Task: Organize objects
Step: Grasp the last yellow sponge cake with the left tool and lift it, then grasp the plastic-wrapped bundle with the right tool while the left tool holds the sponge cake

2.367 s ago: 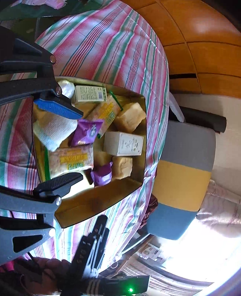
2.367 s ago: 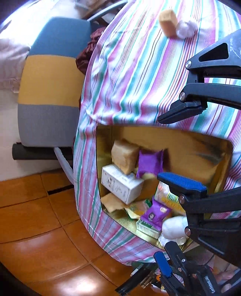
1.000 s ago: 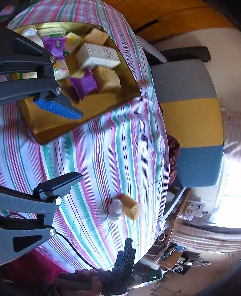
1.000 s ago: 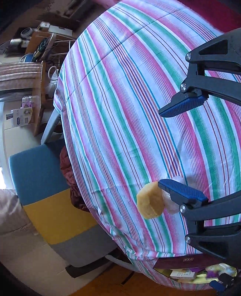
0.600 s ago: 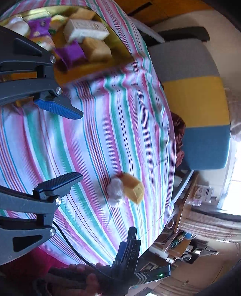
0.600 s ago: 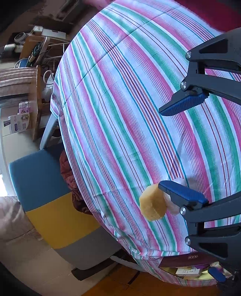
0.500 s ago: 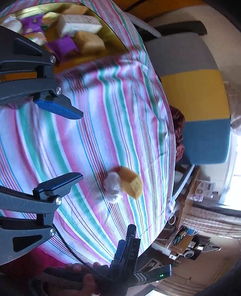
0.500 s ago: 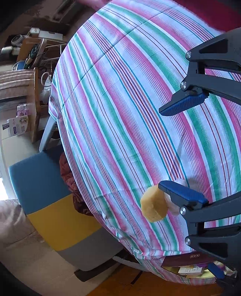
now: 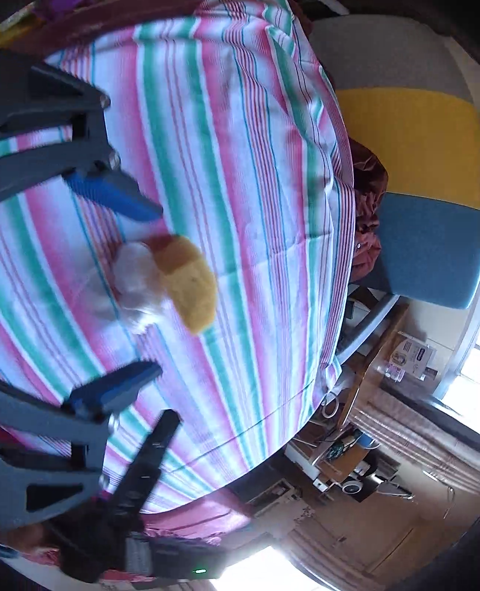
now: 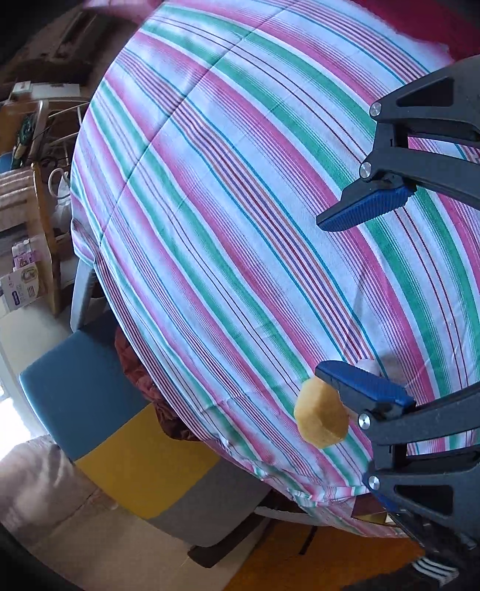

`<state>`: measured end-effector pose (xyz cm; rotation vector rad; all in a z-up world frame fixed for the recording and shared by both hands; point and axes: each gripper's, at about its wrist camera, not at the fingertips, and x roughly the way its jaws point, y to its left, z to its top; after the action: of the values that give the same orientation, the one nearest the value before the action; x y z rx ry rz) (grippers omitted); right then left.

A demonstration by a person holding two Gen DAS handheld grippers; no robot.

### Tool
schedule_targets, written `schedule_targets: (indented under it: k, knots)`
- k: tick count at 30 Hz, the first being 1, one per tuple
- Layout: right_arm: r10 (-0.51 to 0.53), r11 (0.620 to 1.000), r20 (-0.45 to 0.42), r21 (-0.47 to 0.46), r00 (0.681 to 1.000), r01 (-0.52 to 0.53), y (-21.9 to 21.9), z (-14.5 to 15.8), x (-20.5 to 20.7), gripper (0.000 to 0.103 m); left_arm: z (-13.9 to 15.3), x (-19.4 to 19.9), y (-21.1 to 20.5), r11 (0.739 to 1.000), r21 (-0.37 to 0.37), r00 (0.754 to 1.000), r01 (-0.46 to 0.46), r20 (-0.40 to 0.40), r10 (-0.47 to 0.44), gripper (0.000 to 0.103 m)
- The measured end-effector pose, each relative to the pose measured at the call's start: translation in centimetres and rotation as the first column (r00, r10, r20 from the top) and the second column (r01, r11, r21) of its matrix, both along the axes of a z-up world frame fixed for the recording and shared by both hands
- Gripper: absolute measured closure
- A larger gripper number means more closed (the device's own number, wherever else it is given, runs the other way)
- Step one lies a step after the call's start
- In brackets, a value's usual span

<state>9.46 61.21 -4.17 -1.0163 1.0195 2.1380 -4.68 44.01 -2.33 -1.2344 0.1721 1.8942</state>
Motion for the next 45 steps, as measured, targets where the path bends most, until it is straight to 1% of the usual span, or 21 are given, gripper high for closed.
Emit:
schedule_targets:
  k: [3,6,7,8,9,10,12,16,23,26,28,31,34,36,39,43,45]
  knots:
    - [-0.014,0.999,-0.007,-0.038,1.000,0.014,0.5,-0.5,0.1,0.029,-0.9,-1.0,2.5,1.000,-0.028,1.000,-0.003,0.010,0.004,0.018]
    - [-0.016,0.999,-0.003,-0.042,1.000,0.016,0.6,-0.7,0.0,0.028,-2.6,-1.9,4.3,0.994,-0.103,1.000,-0.022,0.000,0.022,0.019]
    - [-0.016,0.999,-0.001,-0.040,1.000,0.016,0.6,-0.7,0.0,0.028,-3.3,-2.3,4.8,0.991,-0.129,1.000,-0.028,0.006,0.029,0.022]
    - [-0.016,0.999,0.002,-0.038,1.000,0.016,0.6,-0.8,-0.1,0.028,-4.0,-2.7,4.9,0.989,-0.146,0.999,-0.036,0.017,0.038,0.038]
    - [-0.015,0.999,0.007,-0.039,1.000,0.015,0.6,-0.9,-0.1,0.028,-4.6,-3.2,4.8,0.990,-0.134,0.997,-0.036,0.062,0.045,0.040]
    - [-0.014,0.999,0.010,-0.040,1.000,0.015,0.6,-1.0,-0.2,0.028,-4.6,-3.3,4.3,0.993,-0.111,0.995,-0.047,0.078,0.056,0.042]
    - [-0.007,0.999,0.014,-0.043,1.000,0.008,0.6,-1.1,-0.4,0.028,-4.2,-3.4,3.3,0.996,-0.077,0.995,-0.041,0.088,0.048,0.045]
    - [0.042,0.999,0.007,-0.033,0.999,-0.042,-0.1,-1.1,-1.2,0.028,-3.2,-3.9,0.0,0.997,-0.023,0.993,-0.067,0.096,0.069,0.046]
    - [0.169,0.986,-0.013,-0.013,0.986,-0.169,-2.2,-1.1,-3.3,0.027,-1.6,-2.4,-6.3,0.993,-0.032,0.993,-0.115,0.012,0.116,0.046]
    - [0.241,0.970,-0.039,0.025,0.970,-0.240,-3.7,-0.6,-4.4,0.015,-0.9,-1.1,-9.0,0.992,-0.026,0.992,-0.127,-0.031,0.126,0.046]
    - [0.297,0.953,-0.039,0.073,0.954,-0.294,-4.9,-0.2,-5.1,0.008,-0.5,-0.3,-10.5,0.992,-0.021,0.991,-0.126,-0.047,0.125,0.046]
    - [0.387,0.916,-0.006,0.113,0.922,-0.384,-6.8,-0.4,-6.3,0.001,0.0,1.1,-12.7,0.992,-0.017,0.990,-0.123,-0.070,0.121,0.046]
    - [0.445,0.877,0.066,0.169,0.893,-0.450,-8.5,-1.0,-7.6,0.001,0.6,2.1,-14.6,0.992,-0.009,0.988,-0.125,-0.089,0.124,0.046]
    - [0.469,0.858,0.098,0.187,0.878,-0.479,-9.1,-1.5,-8.5,0.001,1.2,2.6,-15.7,0.991,0.000,0.986,-0.131,-0.105,0.130,0.045]
    - [0.484,0.848,0.119,0.179,0.867,-0.498,-9.4,-2.3,-9.2,0.001,2.0,3.2,-17.3,0.990,0.008,0.981,-0.143,-0.133,0.143,0.045]
    - [0.497,0.834,0.156,0.186,0.853,-0.520,-9.9,-3.1,-10.3,0.001,2.5,3.4,-19.3,0.984,0.021,0.974,-0.174,-0.147,0.176,0.045]
    - [0.514,0.821,0.176,0.183,0.840,-0.541,-10.1,-3.7,-10.8,0.001,2.6,3.4,-20.3,0.980,0.023,0.969,-0.195,-0.151,0.196,0.045]
